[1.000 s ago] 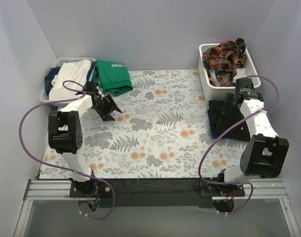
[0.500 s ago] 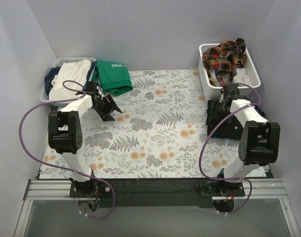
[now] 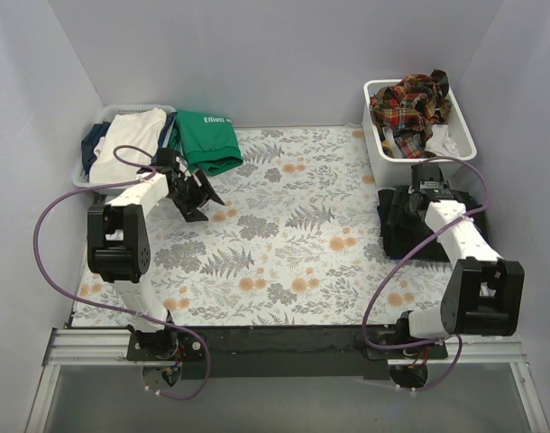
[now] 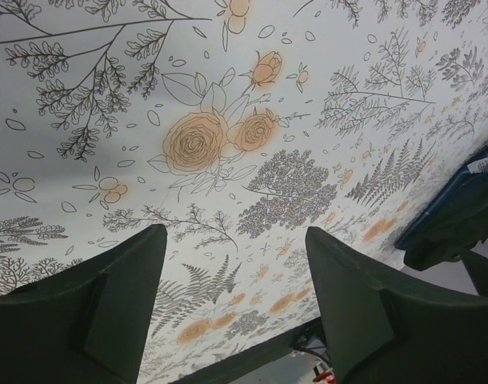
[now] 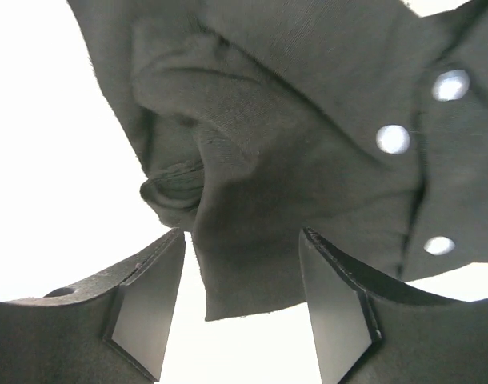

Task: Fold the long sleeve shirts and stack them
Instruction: Neatly place the folded shirt to the corner

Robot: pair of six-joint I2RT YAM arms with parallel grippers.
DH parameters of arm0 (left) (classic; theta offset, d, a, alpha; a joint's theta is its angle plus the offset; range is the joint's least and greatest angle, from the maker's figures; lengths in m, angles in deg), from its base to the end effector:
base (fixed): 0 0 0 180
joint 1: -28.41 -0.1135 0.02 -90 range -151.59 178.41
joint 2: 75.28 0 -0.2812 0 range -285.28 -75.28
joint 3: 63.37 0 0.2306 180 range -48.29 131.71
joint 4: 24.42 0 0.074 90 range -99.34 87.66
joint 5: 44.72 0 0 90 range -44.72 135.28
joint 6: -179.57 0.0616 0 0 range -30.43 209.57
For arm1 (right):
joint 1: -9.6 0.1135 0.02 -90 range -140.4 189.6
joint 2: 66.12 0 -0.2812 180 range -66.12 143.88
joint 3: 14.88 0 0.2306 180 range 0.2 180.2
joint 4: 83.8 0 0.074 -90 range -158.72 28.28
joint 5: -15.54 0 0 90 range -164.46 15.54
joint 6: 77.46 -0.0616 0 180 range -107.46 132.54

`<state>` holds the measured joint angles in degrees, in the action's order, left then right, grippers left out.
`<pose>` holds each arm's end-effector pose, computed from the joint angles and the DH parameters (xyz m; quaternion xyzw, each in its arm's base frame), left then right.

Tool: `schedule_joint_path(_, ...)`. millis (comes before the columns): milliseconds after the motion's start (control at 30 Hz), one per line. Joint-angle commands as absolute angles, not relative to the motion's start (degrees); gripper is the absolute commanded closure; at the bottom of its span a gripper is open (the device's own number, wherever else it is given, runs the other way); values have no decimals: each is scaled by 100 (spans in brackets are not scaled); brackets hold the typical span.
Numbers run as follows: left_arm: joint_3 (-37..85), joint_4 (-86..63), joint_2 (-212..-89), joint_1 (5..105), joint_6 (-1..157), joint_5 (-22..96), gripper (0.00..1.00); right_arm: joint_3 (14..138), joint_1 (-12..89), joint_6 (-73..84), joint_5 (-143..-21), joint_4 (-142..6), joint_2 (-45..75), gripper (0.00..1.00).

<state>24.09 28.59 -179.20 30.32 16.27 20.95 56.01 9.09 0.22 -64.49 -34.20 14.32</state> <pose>0.3534 -0.0372 0.1992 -0.5307 0.8031 -0.2706 0.0115 0.2697 -0.0131 0.2369 0.1303 0.9517 -0.0561 0.2722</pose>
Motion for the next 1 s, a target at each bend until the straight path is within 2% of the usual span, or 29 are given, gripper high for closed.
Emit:
schedule_joint_path(0, 2439, 2890, -17477, 3086, 1767, 2216, 25, 5996, 908, -38, -6339, -3488, 834, 32)
schedule_joint_path(33, 2448, 2889, -17451, 3113, 1785, 2252, 8, 6031, 899, 5, -6426, -3471, 771, 32)
schedule_joint_path(67, 2448, 2889, -17425, 3130, 1802, 2295, 2, 6075, 934, 23, -6470, -3471, 692, 32)
schedule_joint_path(133, 2465, 2872, -17337, 3200, 1881, 2401, 2, 6102, 952, 102, -6715, -3506, 464, 31)
schedule_joint_path(367, 2553, 2775, -16854, 3675, 2268, 3051, 2, 5900, 2215, 314, -7104, -3840, 6, 22)
schedule_joint_path(733, 2299, 2363, -15905, 4299, 2708, 3895, 2, 6268, 4174, 260, -6736, -4068, 612, 17)
schedule_joint_path(967, 1921, 2011, -15368, 4405, 2822, 4054, 2, 6418, 4669, 234, -6778, -4437, 998, 16)
